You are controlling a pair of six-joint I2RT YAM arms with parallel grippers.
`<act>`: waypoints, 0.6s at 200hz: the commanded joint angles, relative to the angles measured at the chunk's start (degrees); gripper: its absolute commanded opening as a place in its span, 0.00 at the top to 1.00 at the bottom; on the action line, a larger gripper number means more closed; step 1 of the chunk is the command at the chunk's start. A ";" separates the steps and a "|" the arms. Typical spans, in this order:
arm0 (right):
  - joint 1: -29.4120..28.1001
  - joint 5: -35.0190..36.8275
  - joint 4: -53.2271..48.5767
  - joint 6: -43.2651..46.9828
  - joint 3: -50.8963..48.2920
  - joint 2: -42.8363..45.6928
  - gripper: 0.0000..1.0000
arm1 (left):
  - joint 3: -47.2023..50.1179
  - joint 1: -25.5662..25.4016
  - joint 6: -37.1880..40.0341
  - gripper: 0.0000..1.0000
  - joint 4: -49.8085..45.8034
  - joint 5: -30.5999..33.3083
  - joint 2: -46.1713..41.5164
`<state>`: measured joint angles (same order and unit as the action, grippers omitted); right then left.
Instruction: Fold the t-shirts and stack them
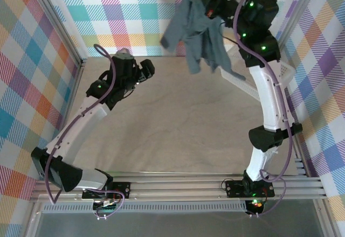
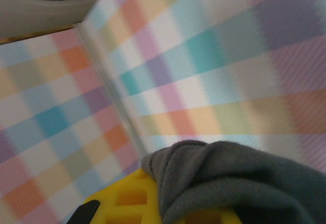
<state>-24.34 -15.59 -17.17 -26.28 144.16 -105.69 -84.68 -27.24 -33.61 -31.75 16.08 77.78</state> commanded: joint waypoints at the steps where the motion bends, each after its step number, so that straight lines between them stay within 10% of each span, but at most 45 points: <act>1: -4.50 -3.75 0.74 1.05 -1.96 -0.61 1.00 | -0.73 -0.65 0.21 0.06 -4.94 12.88 -4.52; 34: -7.78 -2.51 -1.12 -2.85 -16.11 -1.78 0.98 | 0.39 -0.68 1.26 0.05 -6.90 17.45 -7.67; 73: -6.56 -0.86 -5.22 -3.58 -29.13 -3.55 0.34 | 1.75 -0.61 -0.77 0.05 -12.31 15.63 -8.07; 120: 5.02 3.68 -10.48 -6.58 -44.89 -5.17 0.38 | 5.57 -0.57 -2.56 0.10 -15.36 6.80 -6.31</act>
<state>-25.50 -15.14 -24.97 -31.35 103.98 -110.93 -81.65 -27.24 -35.07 -43.72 28.14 70.15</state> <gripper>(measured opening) 0.626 0.921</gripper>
